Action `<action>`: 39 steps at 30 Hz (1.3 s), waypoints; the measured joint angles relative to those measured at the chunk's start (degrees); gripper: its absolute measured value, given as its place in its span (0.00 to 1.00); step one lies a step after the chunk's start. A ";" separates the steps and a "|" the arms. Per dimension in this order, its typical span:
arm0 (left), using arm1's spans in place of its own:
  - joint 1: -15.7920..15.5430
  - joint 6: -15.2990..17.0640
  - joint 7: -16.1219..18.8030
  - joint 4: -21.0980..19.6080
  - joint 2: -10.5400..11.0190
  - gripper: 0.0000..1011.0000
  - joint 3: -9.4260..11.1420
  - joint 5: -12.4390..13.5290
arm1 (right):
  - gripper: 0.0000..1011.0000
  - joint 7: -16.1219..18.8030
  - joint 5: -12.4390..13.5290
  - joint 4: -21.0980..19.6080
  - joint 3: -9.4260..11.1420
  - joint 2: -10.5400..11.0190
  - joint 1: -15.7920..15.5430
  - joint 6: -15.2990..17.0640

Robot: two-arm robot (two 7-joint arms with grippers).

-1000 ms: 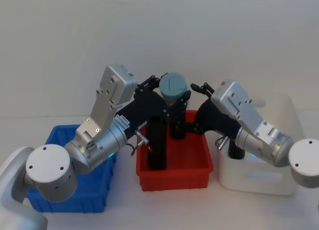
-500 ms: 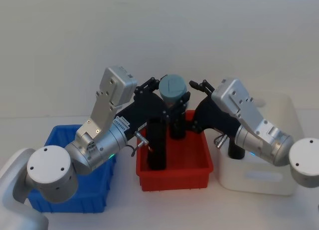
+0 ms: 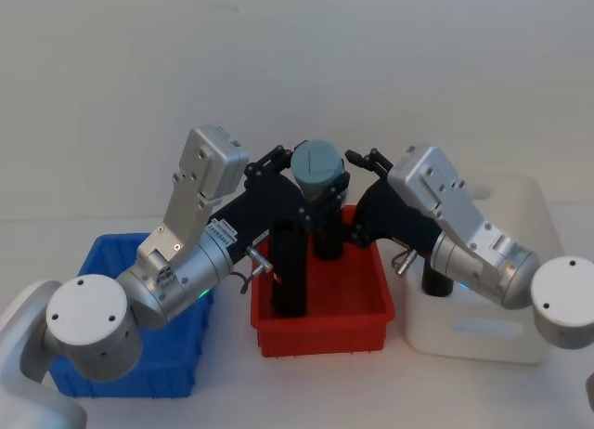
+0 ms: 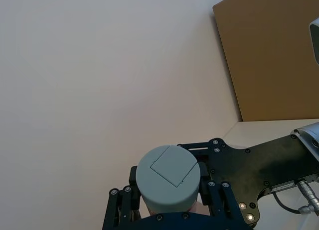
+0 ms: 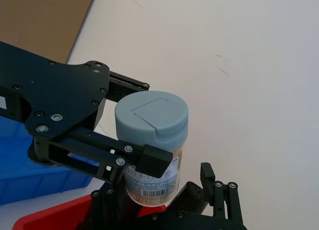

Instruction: Pick the cotton swabs from the blue box and place them into the white box.

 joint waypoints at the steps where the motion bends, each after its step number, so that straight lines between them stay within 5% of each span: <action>1: 0.00 -0.01 0.00 0.01 0.00 0.66 -0.01 -0.01 | 0.92 -0.02 0.01 0.01 -0.01 -0.01 0.01 0.00; 12: 0.06 -0.14 0.01 0.08 0.03 0.66 -0.01 -0.15 | 0.64 -0.12 0.09 0.09 -0.09 -0.06 0.04 0.00; 33: 0.07 -0.22 0.02 0.15 0.03 0.66 0.00 -0.20 | 0.64 -0.22 0.18 0.09 -0.11 -0.11 0.09 -0.01; 39: 0.09 -0.11 -0.04 0.19 0.03 0.82 0.03 -0.14 | 0.64 -0.32 0.24 0.04 -0.07 -0.11 0.13 -0.05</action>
